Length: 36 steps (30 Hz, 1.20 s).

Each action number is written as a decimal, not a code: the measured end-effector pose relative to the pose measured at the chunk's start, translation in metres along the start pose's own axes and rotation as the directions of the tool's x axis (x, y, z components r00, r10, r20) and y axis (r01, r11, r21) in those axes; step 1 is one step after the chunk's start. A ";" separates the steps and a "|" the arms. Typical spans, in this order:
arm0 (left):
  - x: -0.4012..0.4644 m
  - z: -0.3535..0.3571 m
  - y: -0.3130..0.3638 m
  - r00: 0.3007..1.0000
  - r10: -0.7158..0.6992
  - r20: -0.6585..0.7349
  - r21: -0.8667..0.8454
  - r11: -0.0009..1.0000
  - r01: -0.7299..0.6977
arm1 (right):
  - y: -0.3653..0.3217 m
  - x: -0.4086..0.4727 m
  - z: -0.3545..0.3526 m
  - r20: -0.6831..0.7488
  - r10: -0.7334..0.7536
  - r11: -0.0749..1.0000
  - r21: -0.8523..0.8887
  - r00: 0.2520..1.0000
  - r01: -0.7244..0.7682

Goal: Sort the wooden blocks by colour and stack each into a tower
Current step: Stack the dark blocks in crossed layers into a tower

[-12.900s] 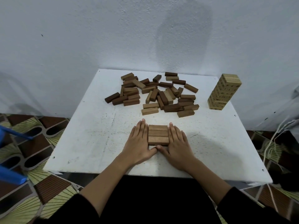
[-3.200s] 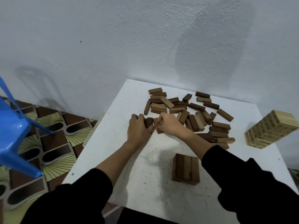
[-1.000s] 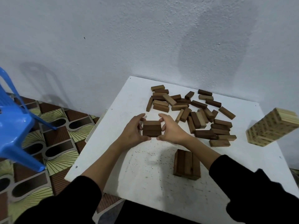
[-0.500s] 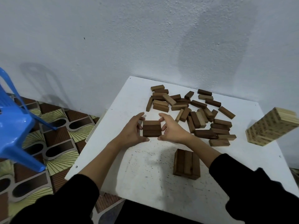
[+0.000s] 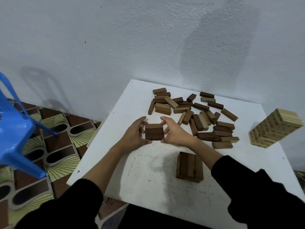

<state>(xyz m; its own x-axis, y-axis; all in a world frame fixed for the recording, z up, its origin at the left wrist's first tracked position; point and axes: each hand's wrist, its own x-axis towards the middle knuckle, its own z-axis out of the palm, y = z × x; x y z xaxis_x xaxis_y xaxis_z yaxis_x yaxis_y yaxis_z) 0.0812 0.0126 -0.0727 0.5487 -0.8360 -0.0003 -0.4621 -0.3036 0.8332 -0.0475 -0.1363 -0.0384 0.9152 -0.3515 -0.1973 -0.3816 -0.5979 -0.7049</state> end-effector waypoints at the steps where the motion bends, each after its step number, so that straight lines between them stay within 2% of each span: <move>1: 0.000 0.000 0.000 1.000 0.004 0.003 0.001 1.000 -0.004 | 0.000 0.000 0.000 0.001 0.003 1.000 0.003 1.000 -0.003; 11: -0.001 -0.007 0.006 0.999 -0.025 0.033 -0.067 0.997 0.027 | -0.003 0.000 -0.003 0.018 0.004 1.000 -0.012 1.000 -0.004; 14: 0.000 -0.013 0.020 0.999 -0.027 0.042 -0.072 0.997 0.030 | -0.009 -0.005 -0.013 0.020 0.001 0.999 0.036 1.000 -0.002; 19: -0.011 -0.017 0.050 0.996 0.073 0.047 -0.169 0.983 -0.064 | -0.016 -0.045 -0.038 -0.116 -0.054 0.991 0.115 0.992 0.067; 26: -0.038 0.027 0.078 0.978 0.108 0.179 -0.252 0.966 -0.060 | 0.003 -0.124 -0.043 -0.174 0.013 0.996 0.094 0.985 0.003; 31: -0.051 0.050 0.084 0.957 0.098 0.273 -0.245 0.969 -0.029 | 0.021 -0.148 -0.029 -0.198 0.071 0.997 0.050 0.978 -0.062; 36: -0.060 0.061 0.085 0.949 0.085 0.304 -0.227 0.974 -0.014 | 0.032 -0.158 -0.020 -0.210 0.086 0.995 0.068 0.974 -0.073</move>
<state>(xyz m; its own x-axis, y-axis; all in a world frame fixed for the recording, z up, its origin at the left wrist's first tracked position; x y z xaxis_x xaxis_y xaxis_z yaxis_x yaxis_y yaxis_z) -0.0334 0.0090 -0.0353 0.2698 -0.9579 -0.0976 -0.2994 -0.1798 0.9370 -0.2069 -0.1141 -0.0164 0.8314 -0.5447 -0.1097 -0.4376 -0.5202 -0.7334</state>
